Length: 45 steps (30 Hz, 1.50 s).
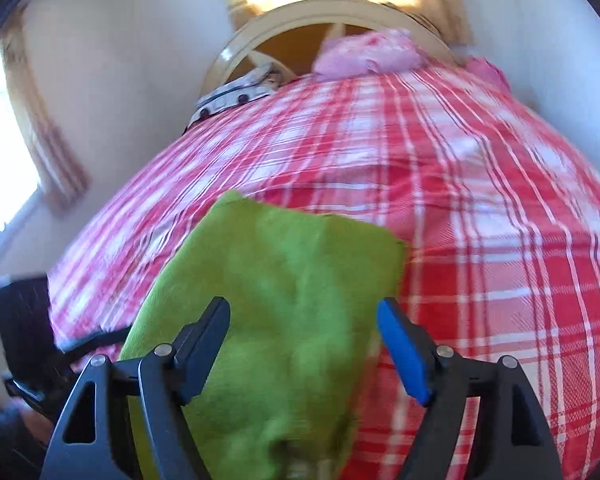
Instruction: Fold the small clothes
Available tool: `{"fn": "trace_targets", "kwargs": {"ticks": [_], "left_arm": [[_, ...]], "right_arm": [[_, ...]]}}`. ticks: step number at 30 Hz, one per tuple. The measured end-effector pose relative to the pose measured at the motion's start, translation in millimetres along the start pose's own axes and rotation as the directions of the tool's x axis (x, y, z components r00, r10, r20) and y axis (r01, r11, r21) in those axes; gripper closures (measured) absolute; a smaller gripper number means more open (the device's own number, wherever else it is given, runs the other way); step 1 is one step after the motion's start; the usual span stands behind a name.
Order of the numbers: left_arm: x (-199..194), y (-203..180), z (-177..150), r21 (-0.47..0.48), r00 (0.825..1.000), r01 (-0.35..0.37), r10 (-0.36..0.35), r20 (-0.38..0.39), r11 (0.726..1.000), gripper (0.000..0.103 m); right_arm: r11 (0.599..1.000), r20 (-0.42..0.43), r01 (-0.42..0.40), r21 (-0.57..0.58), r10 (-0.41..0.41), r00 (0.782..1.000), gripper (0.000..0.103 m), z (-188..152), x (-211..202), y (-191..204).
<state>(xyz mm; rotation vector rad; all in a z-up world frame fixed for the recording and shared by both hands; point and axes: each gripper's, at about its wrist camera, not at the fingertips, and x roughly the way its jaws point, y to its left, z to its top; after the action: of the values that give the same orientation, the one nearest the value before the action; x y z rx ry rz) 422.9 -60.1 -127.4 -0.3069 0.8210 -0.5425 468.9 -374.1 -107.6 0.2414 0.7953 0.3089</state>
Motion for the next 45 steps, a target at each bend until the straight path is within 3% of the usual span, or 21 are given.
{"fn": "trace_targets", "kwargs": {"ticks": [4, 9, 15, 24, 29, 31, 33, 41, 45], "left_arm": [[20, -6, 0, 0.034, 0.997, -0.05, 0.052, -0.054, 0.998, 0.0], [23, -5, -3, 0.032, 0.996, -0.05, 0.052, -0.069, 0.998, 0.0], [24, -8, -5, 0.057, 0.995, -0.064, 0.069, -0.077, 0.996, 0.0], [27, -9, -6, 0.063, 0.994, -0.059, 0.065, -0.085, 0.996, 0.0], [31, -10, -4, 0.07, 0.994, -0.031, 0.038, -0.103, 0.997, 0.0], [30, -9, -4, 0.068, 0.995, 0.0, 0.007, -0.1, 0.998, 0.001], [27, -9, -4, 0.067, 0.995, 0.019, -0.013, -0.097, 0.998, 0.008], [-1, 2, -1, -0.015, 0.996, 0.074, -0.074, -0.04, 0.997, 0.06], [-26, -4, -4, -0.019, 0.995, 0.097, -0.097, -0.013, 0.995, 0.064]], "right_arm": [[0.996, -0.065, -0.011, 0.089, 0.017, 0.998, 0.026, 4, 22, -32], [0.975, -0.107, -0.103, 0.198, 0.126, 0.986, 0.026, 5, 54, -55], [0.963, -0.107, -0.191, 0.19, 0.214, 0.971, 0.029, 10, 71, -47], [0.941, -0.067, -0.244, 0.234, 0.267, 0.961, 0.049, 7, 83, -54], [0.942, -0.069, -0.245, 0.228, 0.267, 0.961, 0.075, 7, 81, -49], [0.952, -0.063, -0.228, 0.202, 0.245, 0.968, 0.077, 7, 76, -40], [0.962, -0.047, -0.203, 0.183, 0.215, 0.975, 0.078, 7, 71, -32], [0.972, 0.025, -0.187, 0.143, 0.185, 0.982, 0.08, 4, 33, -6], [0.975, 0.04, -0.195, 0.105, 0.192, 0.981, 0.08, 5, 11, 17]]}}
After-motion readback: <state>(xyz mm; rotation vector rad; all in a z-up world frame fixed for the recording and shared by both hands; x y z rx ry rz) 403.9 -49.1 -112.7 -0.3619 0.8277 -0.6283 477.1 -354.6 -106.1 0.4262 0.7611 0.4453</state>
